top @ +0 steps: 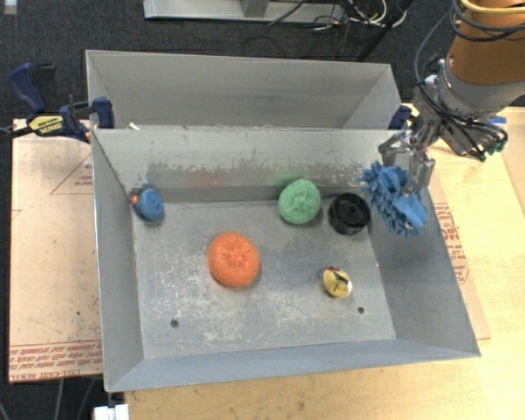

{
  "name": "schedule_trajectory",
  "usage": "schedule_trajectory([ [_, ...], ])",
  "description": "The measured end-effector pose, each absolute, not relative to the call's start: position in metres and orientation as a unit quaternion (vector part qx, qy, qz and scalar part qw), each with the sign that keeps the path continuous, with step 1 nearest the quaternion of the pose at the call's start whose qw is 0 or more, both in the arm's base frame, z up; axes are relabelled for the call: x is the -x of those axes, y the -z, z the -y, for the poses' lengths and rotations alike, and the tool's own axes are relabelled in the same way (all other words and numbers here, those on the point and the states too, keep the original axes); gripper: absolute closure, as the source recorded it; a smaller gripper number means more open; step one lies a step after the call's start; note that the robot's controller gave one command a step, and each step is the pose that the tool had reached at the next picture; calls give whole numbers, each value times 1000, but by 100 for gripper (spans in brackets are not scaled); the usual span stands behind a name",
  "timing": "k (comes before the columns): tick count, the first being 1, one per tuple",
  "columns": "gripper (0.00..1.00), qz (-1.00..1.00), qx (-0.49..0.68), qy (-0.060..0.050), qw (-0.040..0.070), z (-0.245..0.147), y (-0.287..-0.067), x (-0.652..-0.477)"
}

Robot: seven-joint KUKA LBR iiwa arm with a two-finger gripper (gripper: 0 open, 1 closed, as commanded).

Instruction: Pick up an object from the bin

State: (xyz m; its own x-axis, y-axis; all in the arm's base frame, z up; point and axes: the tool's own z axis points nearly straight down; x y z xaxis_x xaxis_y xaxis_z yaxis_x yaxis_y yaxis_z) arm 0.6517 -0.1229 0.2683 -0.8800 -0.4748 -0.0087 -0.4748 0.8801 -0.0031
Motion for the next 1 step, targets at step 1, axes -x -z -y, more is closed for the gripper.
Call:
schedule_trajectory([
  [1, 100, -970, 245, 0, 5, 123, -268, -652],
])
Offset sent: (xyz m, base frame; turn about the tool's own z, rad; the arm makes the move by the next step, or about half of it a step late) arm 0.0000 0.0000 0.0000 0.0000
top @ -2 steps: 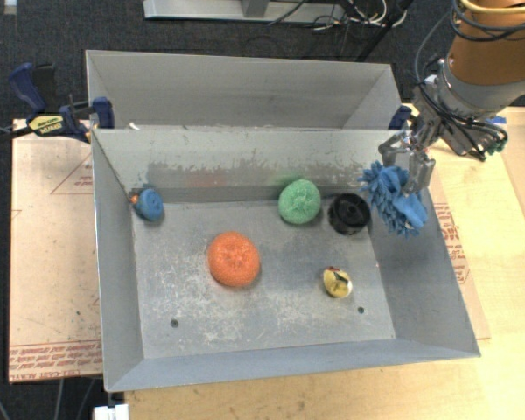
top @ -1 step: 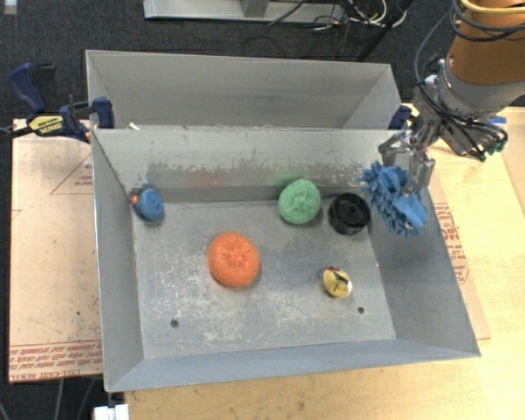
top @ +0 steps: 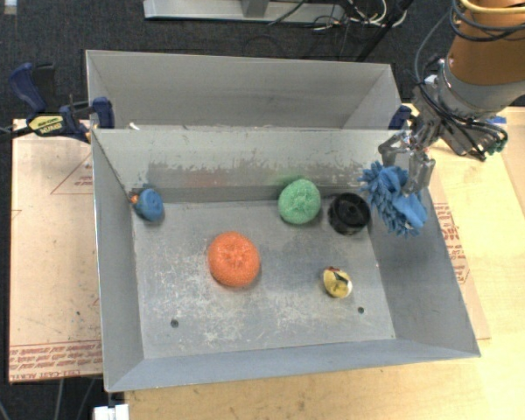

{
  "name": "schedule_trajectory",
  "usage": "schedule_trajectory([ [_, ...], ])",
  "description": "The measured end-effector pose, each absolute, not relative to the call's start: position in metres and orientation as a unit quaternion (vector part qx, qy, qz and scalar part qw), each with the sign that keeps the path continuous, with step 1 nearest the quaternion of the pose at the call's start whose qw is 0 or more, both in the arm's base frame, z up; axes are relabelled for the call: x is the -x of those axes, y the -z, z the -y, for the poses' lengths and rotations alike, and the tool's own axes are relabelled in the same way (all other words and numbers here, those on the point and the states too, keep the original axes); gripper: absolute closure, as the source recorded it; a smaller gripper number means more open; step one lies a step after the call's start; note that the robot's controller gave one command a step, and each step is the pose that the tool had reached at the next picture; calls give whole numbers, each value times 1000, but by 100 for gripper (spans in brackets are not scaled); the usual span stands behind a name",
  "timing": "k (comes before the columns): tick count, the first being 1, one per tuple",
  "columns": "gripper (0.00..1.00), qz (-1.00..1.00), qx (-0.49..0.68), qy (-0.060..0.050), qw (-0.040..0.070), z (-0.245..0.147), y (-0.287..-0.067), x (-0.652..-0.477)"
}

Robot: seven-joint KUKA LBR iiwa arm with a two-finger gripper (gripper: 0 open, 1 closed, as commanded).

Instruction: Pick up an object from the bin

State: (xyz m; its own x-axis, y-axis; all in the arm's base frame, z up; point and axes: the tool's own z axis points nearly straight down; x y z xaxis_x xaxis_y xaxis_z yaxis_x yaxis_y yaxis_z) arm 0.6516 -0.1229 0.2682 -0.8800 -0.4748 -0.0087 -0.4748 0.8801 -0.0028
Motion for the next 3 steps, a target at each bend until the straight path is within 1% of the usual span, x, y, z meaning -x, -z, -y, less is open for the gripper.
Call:
schedule_trajectory([
  [3, 100, -970, 245, 0, 5, 123, -268, -652],
])
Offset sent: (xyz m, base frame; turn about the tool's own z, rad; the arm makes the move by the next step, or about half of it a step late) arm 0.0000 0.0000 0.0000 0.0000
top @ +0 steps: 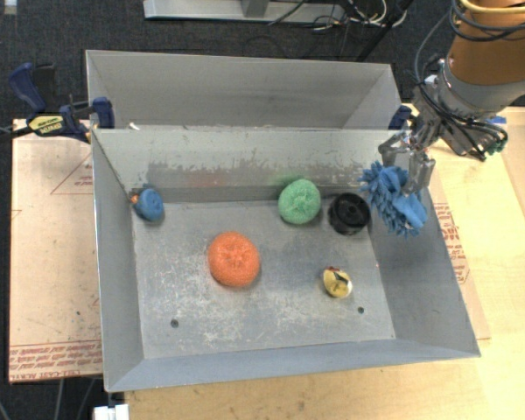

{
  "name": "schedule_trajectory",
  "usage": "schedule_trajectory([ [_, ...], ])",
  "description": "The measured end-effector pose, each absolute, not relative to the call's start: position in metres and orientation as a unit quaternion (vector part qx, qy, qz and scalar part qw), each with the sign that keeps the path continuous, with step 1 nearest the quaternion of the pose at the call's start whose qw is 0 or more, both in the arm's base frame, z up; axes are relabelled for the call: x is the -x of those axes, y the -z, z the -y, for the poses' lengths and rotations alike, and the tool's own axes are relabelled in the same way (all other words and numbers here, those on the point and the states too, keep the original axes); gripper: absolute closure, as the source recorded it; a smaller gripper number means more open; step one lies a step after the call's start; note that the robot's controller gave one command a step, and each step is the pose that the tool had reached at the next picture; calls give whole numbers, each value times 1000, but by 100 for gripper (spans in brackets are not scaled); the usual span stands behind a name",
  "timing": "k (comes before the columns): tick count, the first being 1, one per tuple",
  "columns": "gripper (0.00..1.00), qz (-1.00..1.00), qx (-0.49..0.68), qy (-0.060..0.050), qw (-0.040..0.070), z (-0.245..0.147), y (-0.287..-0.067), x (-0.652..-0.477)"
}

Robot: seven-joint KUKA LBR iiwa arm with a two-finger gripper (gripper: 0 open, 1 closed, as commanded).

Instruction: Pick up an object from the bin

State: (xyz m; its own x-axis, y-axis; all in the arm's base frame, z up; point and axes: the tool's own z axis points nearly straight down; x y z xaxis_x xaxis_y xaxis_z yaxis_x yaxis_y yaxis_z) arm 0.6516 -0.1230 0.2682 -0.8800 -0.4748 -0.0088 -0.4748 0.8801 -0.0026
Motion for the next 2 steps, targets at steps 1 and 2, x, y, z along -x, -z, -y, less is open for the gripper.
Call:
schedule_trajectory([
  [1, 100, -970, 245, 0, 5, 123, -268, -652],
  [2, 100, -970, 245, 0, 5, 123, -268, -652],
])
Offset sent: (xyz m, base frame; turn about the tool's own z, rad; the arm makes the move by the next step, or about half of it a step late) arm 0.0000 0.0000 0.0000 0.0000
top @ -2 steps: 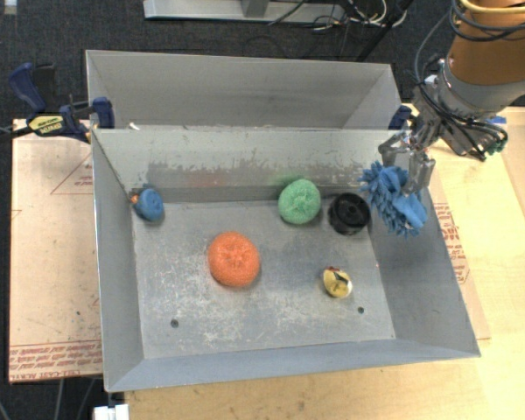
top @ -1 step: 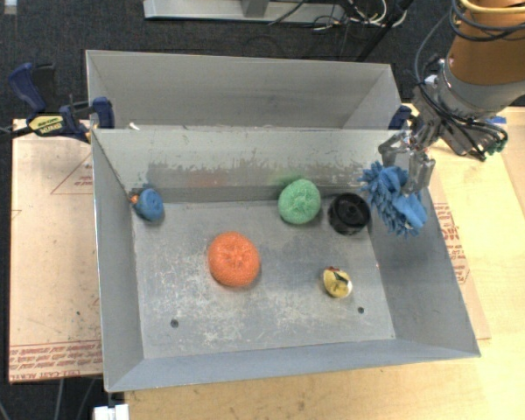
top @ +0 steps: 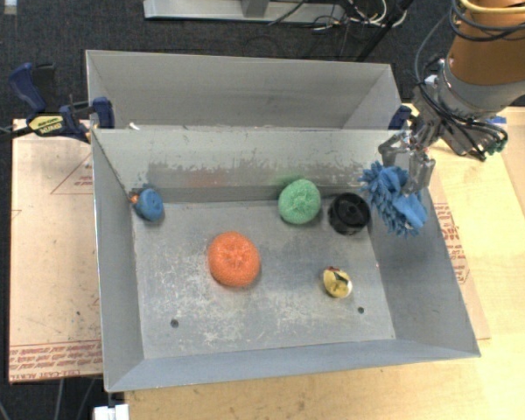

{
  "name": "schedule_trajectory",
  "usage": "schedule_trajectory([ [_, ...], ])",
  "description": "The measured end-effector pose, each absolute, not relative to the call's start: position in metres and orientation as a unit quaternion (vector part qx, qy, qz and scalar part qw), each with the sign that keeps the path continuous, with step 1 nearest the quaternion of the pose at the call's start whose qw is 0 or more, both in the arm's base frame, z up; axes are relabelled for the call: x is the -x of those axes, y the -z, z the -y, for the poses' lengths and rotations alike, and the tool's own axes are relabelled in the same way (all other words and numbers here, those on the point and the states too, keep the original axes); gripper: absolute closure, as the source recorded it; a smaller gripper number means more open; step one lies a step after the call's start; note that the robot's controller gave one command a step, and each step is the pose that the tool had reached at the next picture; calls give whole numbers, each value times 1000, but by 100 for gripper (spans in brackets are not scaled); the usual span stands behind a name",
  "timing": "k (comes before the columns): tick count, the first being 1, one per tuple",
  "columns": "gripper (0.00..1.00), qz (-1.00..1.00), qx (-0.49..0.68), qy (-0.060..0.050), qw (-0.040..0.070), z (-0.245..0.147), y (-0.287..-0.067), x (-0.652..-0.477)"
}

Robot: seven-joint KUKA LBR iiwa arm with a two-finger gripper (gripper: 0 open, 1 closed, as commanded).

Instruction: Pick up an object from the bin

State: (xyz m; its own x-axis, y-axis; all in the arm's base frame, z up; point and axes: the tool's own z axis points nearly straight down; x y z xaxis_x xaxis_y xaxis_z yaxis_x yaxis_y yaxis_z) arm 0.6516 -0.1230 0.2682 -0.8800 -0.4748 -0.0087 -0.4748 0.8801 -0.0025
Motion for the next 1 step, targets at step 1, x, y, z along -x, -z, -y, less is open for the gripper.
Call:
schedule_trajectory([
  [1, 100, -970, 245, 0, 5, 123, -268, -652],
])
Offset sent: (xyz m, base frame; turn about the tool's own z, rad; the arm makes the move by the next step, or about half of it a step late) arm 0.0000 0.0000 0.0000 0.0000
